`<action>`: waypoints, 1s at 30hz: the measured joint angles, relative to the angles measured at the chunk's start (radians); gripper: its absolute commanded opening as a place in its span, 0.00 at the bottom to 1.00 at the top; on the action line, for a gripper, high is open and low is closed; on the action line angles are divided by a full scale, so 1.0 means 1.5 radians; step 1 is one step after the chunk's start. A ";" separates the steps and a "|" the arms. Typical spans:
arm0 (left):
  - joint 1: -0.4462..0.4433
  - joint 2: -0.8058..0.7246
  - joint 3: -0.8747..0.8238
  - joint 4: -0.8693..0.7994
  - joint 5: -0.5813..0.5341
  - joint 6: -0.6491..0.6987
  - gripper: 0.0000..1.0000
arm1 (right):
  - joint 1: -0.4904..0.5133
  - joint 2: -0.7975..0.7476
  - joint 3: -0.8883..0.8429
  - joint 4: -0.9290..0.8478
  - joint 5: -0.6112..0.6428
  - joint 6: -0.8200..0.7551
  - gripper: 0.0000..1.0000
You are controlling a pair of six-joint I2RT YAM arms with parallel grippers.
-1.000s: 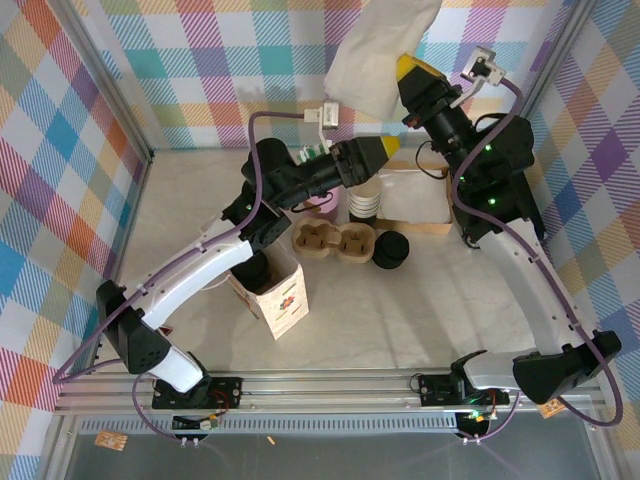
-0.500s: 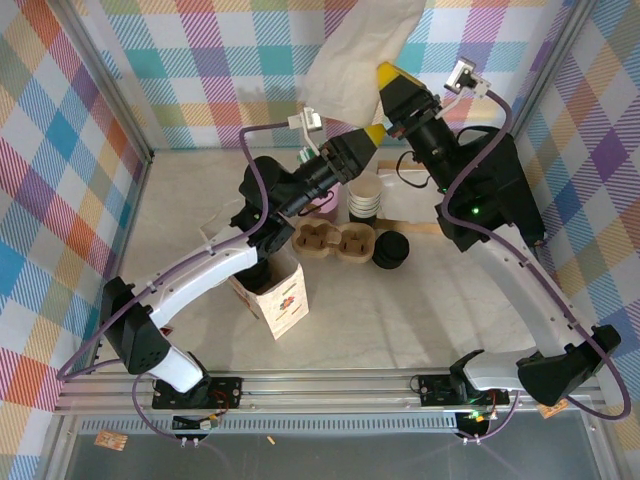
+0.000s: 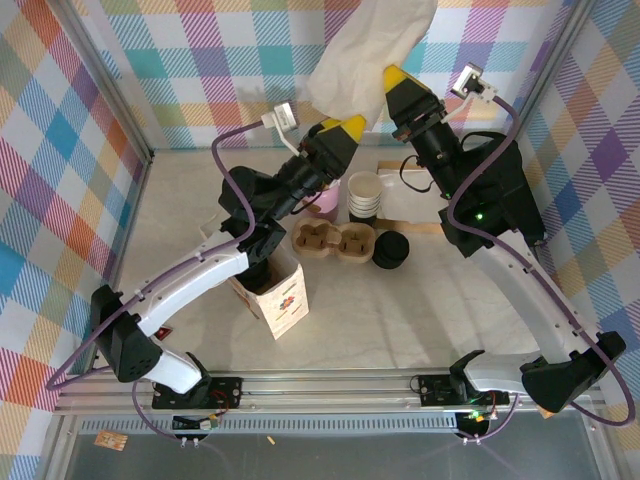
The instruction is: Pack the takeout coffee
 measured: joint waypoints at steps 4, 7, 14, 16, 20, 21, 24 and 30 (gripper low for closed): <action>0.000 0.000 -0.007 0.010 -0.008 0.006 0.77 | 0.002 -0.003 -0.007 0.002 -0.001 0.015 0.00; 0.000 0.000 -0.009 0.012 -0.013 0.006 0.78 | 0.004 -0.007 -0.017 0.005 -0.001 0.026 0.00; 0.000 0.000 -0.026 0.012 -0.026 0.009 0.79 | 0.014 -0.009 -0.021 0.005 -0.001 0.033 0.00; 0.000 0.000 -0.032 0.012 -0.032 0.009 0.77 | 0.018 -0.010 -0.021 0.005 -0.001 0.033 0.00; 0.000 -0.006 -0.053 0.012 -0.057 0.017 0.60 | 0.025 -0.012 -0.021 0.004 -0.003 0.032 0.00; 0.000 -0.008 -0.058 0.012 -0.063 0.019 0.57 | 0.026 -0.013 -0.021 0.004 -0.003 0.032 0.00; 0.000 -0.014 -0.064 0.014 -0.075 0.026 0.48 | 0.029 -0.021 -0.026 0.003 -0.005 0.032 0.00; -0.001 -0.031 -0.069 0.030 -0.076 0.035 0.31 | 0.035 -0.033 -0.031 0.002 -0.010 0.032 0.00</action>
